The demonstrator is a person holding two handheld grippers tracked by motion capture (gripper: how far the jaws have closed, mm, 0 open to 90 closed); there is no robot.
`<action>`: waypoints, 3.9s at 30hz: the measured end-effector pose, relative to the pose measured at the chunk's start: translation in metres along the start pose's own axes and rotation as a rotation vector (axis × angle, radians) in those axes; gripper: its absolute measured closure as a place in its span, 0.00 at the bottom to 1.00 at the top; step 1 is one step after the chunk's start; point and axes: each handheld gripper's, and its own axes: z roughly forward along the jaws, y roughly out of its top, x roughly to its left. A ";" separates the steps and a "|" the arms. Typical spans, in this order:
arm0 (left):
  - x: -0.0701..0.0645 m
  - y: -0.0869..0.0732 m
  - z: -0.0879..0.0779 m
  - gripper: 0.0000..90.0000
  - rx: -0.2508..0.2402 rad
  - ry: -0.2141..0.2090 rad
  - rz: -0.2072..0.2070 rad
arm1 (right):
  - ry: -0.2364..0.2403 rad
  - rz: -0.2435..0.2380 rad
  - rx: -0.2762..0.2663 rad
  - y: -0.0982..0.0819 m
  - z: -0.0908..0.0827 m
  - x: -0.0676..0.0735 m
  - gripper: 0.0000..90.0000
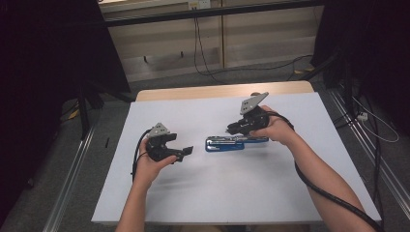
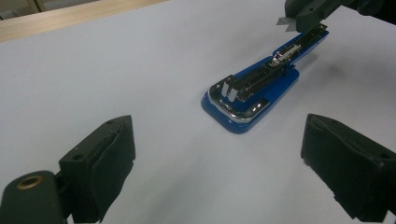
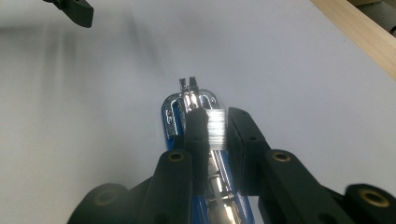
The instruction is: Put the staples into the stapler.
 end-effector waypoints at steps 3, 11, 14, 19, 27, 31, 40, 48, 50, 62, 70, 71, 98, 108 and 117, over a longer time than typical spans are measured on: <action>0.000 -0.001 -0.001 0.11 -0.001 0.001 -0.005 | 0.006 -0.004 0.000 0.002 0.003 -0.001 0.88; 0.001 -0.002 -0.004 0.11 -0.001 0.010 -0.004 | 0.029 -0.022 0.009 0.006 0.014 -0.001 0.88; 0.002 -0.003 -0.005 0.11 0.000 0.012 -0.004 | 0.034 -0.023 0.010 0.007 0.016 -0.001 0.88; 0.002 -0.004 -0.006 0.11 0.001 0.016 -0.006 | 0.039 -0.019 0.005 0.008 0.019 -0.003 0.88; 0.003 -0.004 -0.006 0.11 0.003 0.016 -0.006 | 0.050 -0.023 0.010 0.009 0.025 -0.004 0.88; 0.003 -0.005 -0.006 0.11 0.004 0.018 -0.008 | 0.056 -0.032 0.016 0.009 0.027 -0.006 0.88; 0.003 -0.005 -0.006 0.11 0.003 0.017 -0.008 | 0.056 -0.033 0.018 0.010 0.029 -0.008 0.88; 0.003 -0.005 -0.006 0.11 0.001 0.016 -0.011 | 0.048 -0.038 0.026 0.013 0.032 -0.008 0.88; 0.003 -0.005 -0.006 0.11 0.002 0.018 -0.010 | 0.050 -0.036 0.024 0.013 0.032 -0.008 0.88; 0.004 -0.005 -0.006 0.11 0.001 0.018 -0.014 | 0.058 -0.054 0.043 0.014 0.039 -0.007 0.88; 0.004 -0.005 -0.007 0.11 -0.001 0.020 -0.018 | 0.075 -0.083 0.057 0.015 0.047 -0.003 0.88; 0.004 -0.005 -0.007 0.11 -0.002 0.020 -0.017 | 0.077 -0.081 0.057 0.015 0.048 -0.003 0.88; 0.005 -0.005 -0.009 0.11 -0.004 0.027 -0.012 | 0.105 -0.120 0.081 0.015 0.060 -0.001 0.88; 0.006 -0.005 -0.008 0.11 -0.005 0.030 -0.017 | 0.111 -0.129 0.083 0.015 0.061 -0.002 0.88; 0.006 -0.006 -0.008 0.11 -0.002 0.029 -0.021 | 0.119 -0.128 0.086 0.015 0.062 -0.001 0.88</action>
